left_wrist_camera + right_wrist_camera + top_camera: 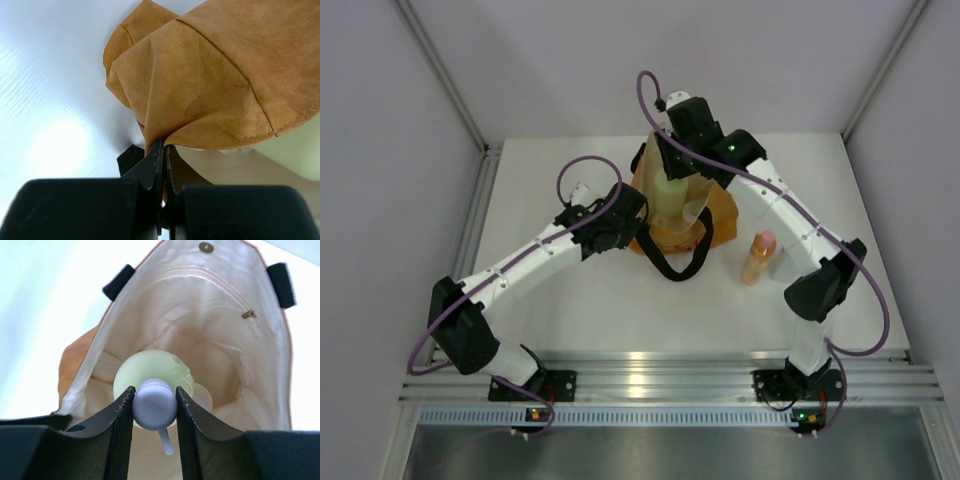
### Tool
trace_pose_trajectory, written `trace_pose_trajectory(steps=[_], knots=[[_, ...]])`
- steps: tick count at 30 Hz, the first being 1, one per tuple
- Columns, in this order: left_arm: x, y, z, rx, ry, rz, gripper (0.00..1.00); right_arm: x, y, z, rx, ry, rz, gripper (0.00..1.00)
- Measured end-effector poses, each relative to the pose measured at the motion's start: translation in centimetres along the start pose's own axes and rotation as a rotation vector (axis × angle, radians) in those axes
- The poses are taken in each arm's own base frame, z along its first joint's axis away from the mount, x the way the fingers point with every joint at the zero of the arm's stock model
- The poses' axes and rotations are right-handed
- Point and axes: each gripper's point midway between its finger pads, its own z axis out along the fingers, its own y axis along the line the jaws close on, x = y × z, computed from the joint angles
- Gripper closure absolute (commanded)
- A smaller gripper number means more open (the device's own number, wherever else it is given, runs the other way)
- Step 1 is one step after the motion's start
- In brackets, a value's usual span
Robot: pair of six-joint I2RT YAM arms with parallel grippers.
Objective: Take the personal care products out of the canvas bag
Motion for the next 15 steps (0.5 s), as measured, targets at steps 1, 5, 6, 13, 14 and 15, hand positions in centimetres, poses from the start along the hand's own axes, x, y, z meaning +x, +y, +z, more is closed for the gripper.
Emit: trace_pose_trajectory(steps=[1,5,6,13,14,15], knots=[[0.0,0.0,0.0,0.000,0.000,0.000,1.00,-0.4,0.1,-0.6,-0.005,-0.008,0.000,1.00],[-0.1,0.0,0.0,0.000,-0.004,0.001,1.00,-1.7,0.2,-3.6,-0.022,-0.039,0.000,1.00],[-0.1,0.0,0.0,0.000,-0.004,0.001,1.00,-1.9,0.2,-4.3,-0.027,-0.044,0.000,1.00],[-0.1,0.0,0.0,0.000,-0.008,0.007,1.00,-2.5,0.3,-8.7,-0.089,-0.069,0.002,1.00],[-0.1,0.1,0.1,-0.001,-0.011,0.009,1.00,-2.6,0.3,-9.3,-0.102,-0.075,0.004,1.00],[-0.1,0.2,0.1,-0.003,-0.012,0.010,1.00,-2.9,0.4,-10.0,-0.115,-0.086,0.007,1.00]])
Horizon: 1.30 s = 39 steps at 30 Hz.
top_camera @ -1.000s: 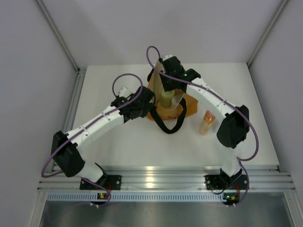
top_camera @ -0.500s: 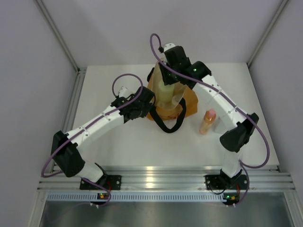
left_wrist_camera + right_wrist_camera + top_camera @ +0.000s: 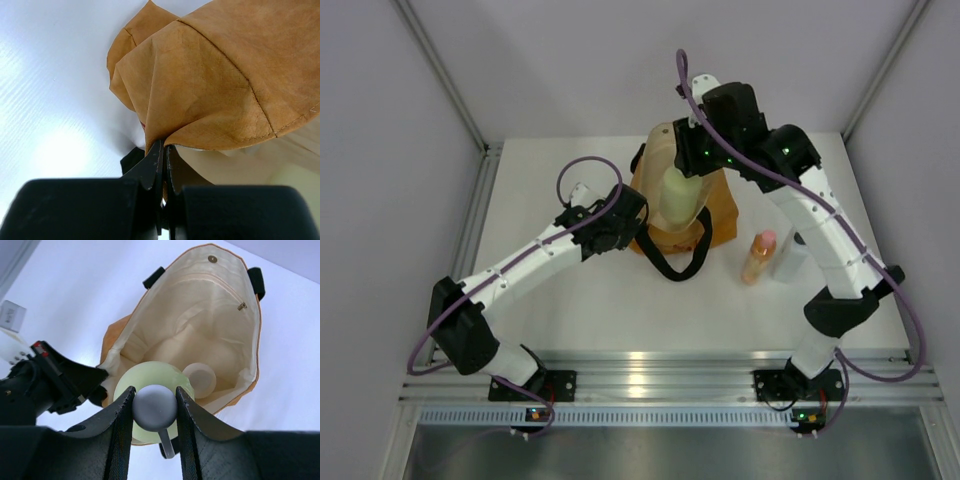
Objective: Take the personal care products out of the canvas bag
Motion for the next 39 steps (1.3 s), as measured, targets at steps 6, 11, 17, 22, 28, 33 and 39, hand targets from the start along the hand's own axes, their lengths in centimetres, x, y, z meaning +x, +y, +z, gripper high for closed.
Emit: trace_pose_trajectory(steps=[6,11,17,22,28,33,39], knots=[[0.0,0.5,0.1,-0.007,-0.005,0.005,1.00,-2.0,0.2,-4.0,-0.035,-0.085,0.022,1.00],[-0.1,0.5,0.1,-0.008,-0.008,0.005,1.00,-3.3,-0.1,-7.5,-0.049,-0.157,0.055,1.00],[-0.2,0.6,0.2,-0.010,-0.016,0.007,1.00,-3.7,-0.1,-10.5,-0.073,-0.204,0.073,1.00],[-0.4,0.6,0.2,-0.010,-0.028,0.011,1.00,-2.3,-0.8,-12.2,-0.061,-0.200,0.073,1.00],[-0.5,0.6,0.2,-0.008,-0.034,0.015,1.00,1.1,-1.9,-13.1,-0.025,-0.151,0.066,1.00],[-0.7,0.0,-0.1,0.006,-0.035,0.016,1.00,6.2,-3.5,-12.5,0.048,-0.066,0.047,1.00],[-0.8,-0.3,-0.3,0.012,-0.034,0.022,1.00,9.2,-5.0,-12.0,0.122,-0.012,0.025,1.00]])
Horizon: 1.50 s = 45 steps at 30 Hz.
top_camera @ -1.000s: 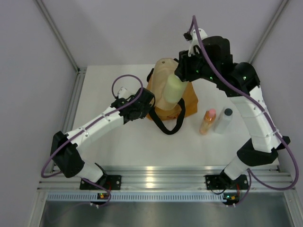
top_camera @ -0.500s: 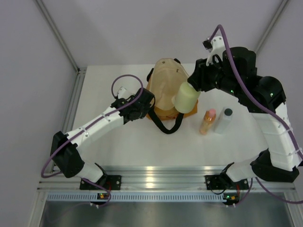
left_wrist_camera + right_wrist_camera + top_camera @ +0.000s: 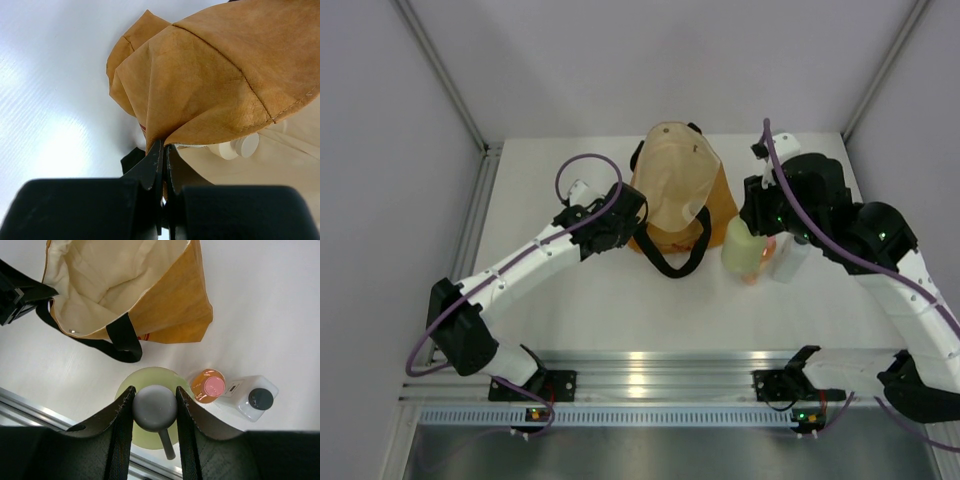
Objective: Take the personal care products out of the canvas bag
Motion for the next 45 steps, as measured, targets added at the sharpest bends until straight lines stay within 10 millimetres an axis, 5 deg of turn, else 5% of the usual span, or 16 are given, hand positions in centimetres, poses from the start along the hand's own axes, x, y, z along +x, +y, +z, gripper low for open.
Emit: trace_pose_trajectory(steps=[6,13,24,40,41,44,45], knots=[[-0.1,-0.2,-0.1,0.005,-0.001,0.004,1.00,2.2,-0.3,0.7,0.000,-0.027,0.006,1.00],[-0.4,-1.0,-0.6,0.026,-0.003,0.010,1.00,7.7,-0.5,1.9,-0.016,-0.013,0.002,1.00],[-0.5,-1.2,-0.7,0.031,-0.002,0.023,1.00,13.4,0.1,4.9,-0.041,0.037,-0.011,1.00],[-0.8,-3.1,-2.0,0.083,0.019,0.040,1.00,18.5,1.2,8.8,-0.032,0.009,-0.012,1.00],[-0.8,-3.2,-2.1,0.085,0.019,0.039,1.00,18.4,1.3,8.9,-0.030,-0.001,-0.004,0.98],[-0.9,-3.3,-2.1,0.088,0.018,0.037,1.00,18.3,1.7,9.0,-0.029,-0.017,-0.004,0.53],[-0.9,-3.3,-2.1,0.088,0.018,0.038,1.00,18.3,1.8,9.0,-0.031,-0.020,0.000,0.49]])
